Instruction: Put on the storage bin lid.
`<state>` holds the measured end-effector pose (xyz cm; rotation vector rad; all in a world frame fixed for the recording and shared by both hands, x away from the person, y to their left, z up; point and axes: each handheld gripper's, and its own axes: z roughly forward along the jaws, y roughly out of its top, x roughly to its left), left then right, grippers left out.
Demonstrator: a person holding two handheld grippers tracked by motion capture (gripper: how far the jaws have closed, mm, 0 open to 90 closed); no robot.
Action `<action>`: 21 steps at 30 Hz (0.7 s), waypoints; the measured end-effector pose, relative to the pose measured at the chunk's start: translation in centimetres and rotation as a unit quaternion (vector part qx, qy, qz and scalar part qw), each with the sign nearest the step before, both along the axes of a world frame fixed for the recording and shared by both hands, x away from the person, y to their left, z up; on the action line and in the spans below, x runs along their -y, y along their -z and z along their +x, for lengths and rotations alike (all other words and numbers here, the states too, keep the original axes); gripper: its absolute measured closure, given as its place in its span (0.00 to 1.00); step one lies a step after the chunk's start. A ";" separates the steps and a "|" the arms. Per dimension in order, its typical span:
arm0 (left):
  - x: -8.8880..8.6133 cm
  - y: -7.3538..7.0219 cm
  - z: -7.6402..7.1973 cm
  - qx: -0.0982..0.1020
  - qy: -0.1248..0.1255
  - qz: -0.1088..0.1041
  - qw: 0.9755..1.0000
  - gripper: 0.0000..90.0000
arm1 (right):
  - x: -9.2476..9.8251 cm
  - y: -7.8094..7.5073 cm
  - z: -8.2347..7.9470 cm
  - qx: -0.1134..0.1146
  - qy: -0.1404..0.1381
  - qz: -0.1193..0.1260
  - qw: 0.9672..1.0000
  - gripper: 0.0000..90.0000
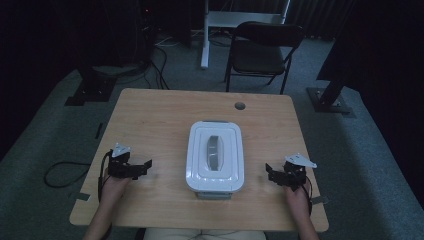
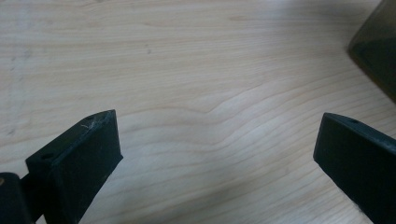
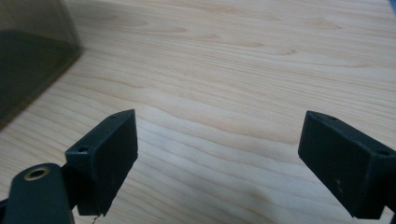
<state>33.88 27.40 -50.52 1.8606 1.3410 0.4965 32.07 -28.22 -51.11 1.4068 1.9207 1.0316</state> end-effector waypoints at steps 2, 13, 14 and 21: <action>-0.4 0.2 -0.2 -0.002 -0.006 0.003 1.000 0.02 | 0.4 0.0 -0.2 0.000 0.003 0.000 1.000 0.13; -2.5 0.6 -1.6 -0.012 -0.031 0.004 0.999 0.02 | 2.1 0.4 -0.8 -0.011 0.026 -0.003 1.000 0.13; -2.7 0.7 -1.8 -0.014 -0.035 0.006 0.999 0.01 | 2.2 0.4 -0.8 -0.010 0.029 -0.004 1.000 0.13; -3.9 0.7 -3.1 -0.013 -0.072 0.022 0.997 0.01 | 3.2 0.5 -1.1 -0.018 0.041 -0.006 0.999 0.14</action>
